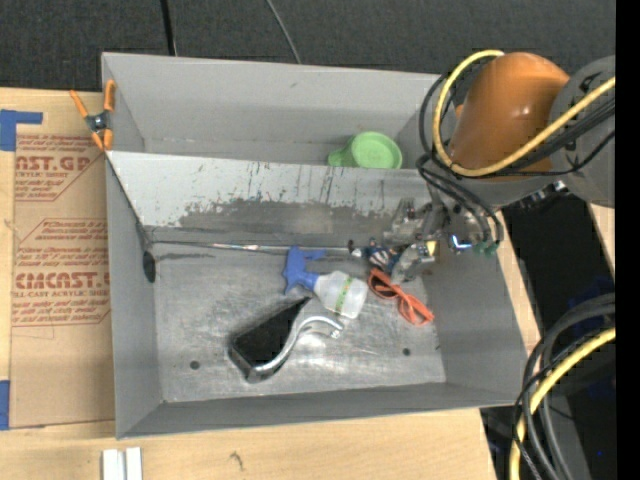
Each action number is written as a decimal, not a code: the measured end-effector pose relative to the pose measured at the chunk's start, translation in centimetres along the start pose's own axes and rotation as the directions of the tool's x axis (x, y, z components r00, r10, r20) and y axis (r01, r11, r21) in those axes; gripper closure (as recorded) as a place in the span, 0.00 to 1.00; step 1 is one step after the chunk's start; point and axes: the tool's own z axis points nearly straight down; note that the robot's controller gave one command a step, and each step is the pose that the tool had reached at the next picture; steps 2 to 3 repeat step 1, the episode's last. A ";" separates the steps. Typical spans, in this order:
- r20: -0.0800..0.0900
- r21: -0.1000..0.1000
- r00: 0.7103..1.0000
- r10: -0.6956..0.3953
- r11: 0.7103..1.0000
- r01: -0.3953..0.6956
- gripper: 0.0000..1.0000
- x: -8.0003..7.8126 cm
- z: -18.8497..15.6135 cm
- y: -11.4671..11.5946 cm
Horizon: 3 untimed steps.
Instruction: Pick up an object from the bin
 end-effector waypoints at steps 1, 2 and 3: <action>0.004 0.001 1.000 0.008 1.000 -0.008 1.00 0.7 -6.2 -0.3; 0.004 0.001 1.000 0.008 1.000 -0.008 1.00 0.7 -6.2 -0.3; 0.004 0.001 1.000 0.008 1.000 -0.008 1.00 0.7 -6.2 -0.3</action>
Offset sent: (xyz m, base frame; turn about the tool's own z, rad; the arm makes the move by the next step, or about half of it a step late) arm -0.0106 0.0592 0.1011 -0.2100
